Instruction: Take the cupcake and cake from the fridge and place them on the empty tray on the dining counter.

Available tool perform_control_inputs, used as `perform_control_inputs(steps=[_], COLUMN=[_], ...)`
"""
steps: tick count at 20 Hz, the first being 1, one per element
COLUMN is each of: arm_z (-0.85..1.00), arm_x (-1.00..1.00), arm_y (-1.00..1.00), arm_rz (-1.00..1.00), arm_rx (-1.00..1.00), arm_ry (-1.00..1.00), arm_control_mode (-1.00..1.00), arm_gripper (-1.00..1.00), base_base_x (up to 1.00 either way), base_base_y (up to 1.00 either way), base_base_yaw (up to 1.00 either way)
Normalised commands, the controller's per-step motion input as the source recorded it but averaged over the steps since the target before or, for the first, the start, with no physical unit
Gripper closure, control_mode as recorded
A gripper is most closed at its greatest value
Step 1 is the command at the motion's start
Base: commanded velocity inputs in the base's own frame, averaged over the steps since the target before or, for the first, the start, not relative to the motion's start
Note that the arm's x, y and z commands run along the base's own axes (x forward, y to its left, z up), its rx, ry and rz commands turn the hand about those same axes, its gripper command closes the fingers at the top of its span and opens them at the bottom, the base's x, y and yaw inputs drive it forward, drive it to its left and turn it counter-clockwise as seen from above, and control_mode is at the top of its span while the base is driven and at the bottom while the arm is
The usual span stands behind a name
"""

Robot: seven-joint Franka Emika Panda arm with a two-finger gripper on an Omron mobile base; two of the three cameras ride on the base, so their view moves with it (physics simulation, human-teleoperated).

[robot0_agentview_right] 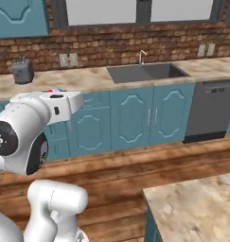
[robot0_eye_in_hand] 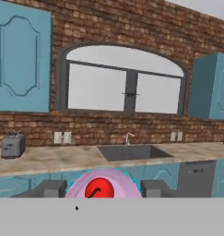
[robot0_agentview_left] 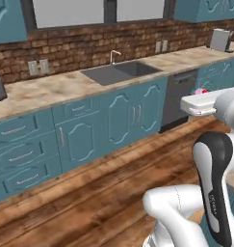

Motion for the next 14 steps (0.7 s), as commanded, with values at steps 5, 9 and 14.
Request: perform_control_inputs(steps=[5, 9, 14], arm_z=[0.00, 0.00, 0.00], arm_x=[0.00, 0.00, 0.00], arm_y=[0.00, 0.00, 0.00], arm_rz=[0.00, 0.00, 0.00], arm_rx=[0.00, 0.00, 0.00], arm_ry=[0.00, 0.00, 0.00], arm_control_mode=[1.00, 1.00, 1.00], arm_gripper=[1.00, 1.00, 1.00], base_base_x=[0.97, 0.77, 0.73], base_base_y=[0.40, 0.18, 0.22], base_base_yaw=[-0.67, -0.69, -0.76])
